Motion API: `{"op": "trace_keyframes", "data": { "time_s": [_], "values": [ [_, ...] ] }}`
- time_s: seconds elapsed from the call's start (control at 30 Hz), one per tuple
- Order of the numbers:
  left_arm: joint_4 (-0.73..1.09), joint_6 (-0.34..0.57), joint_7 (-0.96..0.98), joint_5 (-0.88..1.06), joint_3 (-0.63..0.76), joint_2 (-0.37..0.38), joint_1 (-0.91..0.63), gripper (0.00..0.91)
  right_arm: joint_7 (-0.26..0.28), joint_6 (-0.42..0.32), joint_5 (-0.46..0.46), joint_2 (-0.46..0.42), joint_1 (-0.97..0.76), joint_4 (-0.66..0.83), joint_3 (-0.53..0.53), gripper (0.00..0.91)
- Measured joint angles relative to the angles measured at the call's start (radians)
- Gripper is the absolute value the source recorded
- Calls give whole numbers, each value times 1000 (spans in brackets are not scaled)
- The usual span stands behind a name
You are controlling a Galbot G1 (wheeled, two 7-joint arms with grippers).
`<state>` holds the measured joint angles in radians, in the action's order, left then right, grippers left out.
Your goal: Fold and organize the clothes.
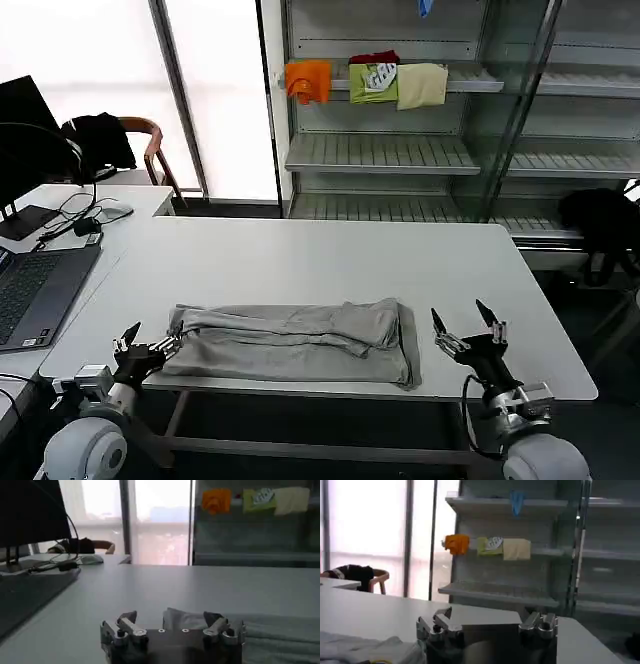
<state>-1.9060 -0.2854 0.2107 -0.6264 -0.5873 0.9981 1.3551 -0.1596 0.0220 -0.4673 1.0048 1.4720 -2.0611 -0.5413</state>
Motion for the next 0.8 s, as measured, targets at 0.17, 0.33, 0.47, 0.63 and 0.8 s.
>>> {"op": "trace_keyframes", "data": {
  "time_s": [0.17,0.33,0.47,0.63,0.8],
  "values": [
    [52,36,-11,1,13,19,-17,907,-1,-49,-17,7,30,25,-35,907],
    [83,47,-17,-4,26,39,-38,907,-1,-77,-27,11,43,40,-51,907],
    [107,48,-18,-16,38,55,-62,907,0,-89,-28,19,47,43,-56,907],
    [124,46,-22,-23,51,70,-84,262,-1,-99,-29,23,49,49,-60,907],
    [124,35,-32,-32,58,77,-88,20,1,-108,-32,28,46,55,-61,907]
  ]
}}
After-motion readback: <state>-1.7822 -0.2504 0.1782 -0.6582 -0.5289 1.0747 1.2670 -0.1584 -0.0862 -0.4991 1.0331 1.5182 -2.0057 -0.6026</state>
